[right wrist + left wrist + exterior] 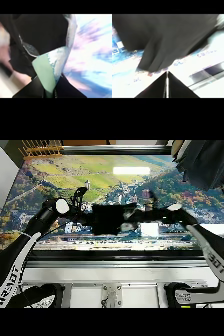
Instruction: Fold the clothes and pants, and hang the long-sleeved shirts on hangers.
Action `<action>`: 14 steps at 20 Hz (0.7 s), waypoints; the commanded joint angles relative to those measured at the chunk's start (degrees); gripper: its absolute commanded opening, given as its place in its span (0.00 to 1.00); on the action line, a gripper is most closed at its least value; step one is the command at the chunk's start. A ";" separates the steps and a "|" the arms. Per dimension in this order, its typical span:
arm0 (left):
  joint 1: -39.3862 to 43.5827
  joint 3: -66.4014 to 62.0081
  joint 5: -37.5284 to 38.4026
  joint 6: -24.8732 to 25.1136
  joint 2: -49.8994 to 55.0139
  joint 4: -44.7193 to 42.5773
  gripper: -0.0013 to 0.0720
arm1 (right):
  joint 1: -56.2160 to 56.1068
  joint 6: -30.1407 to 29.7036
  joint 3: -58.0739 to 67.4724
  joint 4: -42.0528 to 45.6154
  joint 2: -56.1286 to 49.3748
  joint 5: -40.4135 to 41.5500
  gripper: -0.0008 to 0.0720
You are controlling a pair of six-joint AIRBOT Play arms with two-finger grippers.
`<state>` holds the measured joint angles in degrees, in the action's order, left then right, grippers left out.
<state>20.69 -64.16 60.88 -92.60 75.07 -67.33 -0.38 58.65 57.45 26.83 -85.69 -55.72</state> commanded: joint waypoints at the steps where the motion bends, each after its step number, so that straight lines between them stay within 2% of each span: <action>1: 0.04 0.02 0.13 -0.92 0.00 0.00 0.03 | 17.18 8.31 1.42 15.08 9.51 0.22 0.03; 5: 0.04 0.02 0.07 -1.11 0.00 0.00 0.03 | 38.58 15.93 1.38 22.14 13.79 -0.26 0.03; 8: 0.04 0.02 0.04 -1.99 0.00 0.00 0.03 | 48.02 23.06 0.66 29.33 14.29 -0.70 0.03; 11: 0.07 0.02 0.07 -1.99 0.00 0.00 0.03 | 51.47 32.15 -3.80 38.18 17.92 -0.24 0.03; 14: 0.07 0.02 -0.33 -1.99 0.00 -0.02 0.03 | 50.82 35.95 -10.91 43.04 24.04 -1.16 0.03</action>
<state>20.71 -64.16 60.86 -94.45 75.07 -67.31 48.82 88.23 51.92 62.67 -66.39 -56.36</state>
